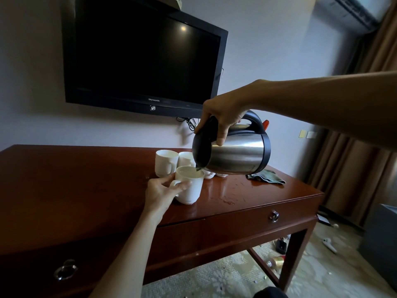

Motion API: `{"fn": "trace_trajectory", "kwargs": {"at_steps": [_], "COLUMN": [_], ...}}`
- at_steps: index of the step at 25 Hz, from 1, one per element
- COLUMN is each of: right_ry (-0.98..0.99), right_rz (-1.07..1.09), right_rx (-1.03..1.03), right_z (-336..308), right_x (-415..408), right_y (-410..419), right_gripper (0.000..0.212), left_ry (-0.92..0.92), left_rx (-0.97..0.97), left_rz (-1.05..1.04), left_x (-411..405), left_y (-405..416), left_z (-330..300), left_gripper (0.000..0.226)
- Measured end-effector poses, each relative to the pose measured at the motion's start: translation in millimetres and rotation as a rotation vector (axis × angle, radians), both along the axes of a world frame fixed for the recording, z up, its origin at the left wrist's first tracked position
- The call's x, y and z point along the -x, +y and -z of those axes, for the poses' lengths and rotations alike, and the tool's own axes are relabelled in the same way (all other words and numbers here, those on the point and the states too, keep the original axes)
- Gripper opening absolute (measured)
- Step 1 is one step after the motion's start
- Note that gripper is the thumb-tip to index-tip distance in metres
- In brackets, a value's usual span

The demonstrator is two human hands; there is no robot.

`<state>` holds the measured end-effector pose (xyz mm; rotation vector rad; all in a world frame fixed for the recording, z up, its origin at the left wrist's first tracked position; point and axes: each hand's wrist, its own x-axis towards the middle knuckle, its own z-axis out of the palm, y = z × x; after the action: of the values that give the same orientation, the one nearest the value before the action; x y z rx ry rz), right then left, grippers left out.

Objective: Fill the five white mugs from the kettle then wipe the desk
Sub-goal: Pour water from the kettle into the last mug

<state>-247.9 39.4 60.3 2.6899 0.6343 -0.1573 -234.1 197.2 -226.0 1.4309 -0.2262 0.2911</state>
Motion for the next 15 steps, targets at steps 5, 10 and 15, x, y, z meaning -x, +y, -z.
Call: {"fn": "trace_trajectory", "kwargs": {"at_steps": [5,10,15], "right_ry": [0.003,0.001,0.032], "right_rz": [-0.008,-0.014,-0.022], "right_rx": [0.0,-0.01,-0.111], "right_z": [1.6,-0.7,-1.1], "right_x": [-2.0,-0.8,-5.3], "right_y": [0.3,-0.7,-15.8], "right_gripper": [0.072,0.071,0.069], "left_ry": [-0.011,-0.019,-0.021], "left_rx": [0.009,-0.003,0.02], "left_rz": [-0.002,0.004,-0.014], "left_x": [-2.8,-2.8,-5.0], "left_y": [0.6,0.7,0.3], "left_z": [1.9,2.6,3.9], "left_gripper": [0.063,0.054,0.061]}}
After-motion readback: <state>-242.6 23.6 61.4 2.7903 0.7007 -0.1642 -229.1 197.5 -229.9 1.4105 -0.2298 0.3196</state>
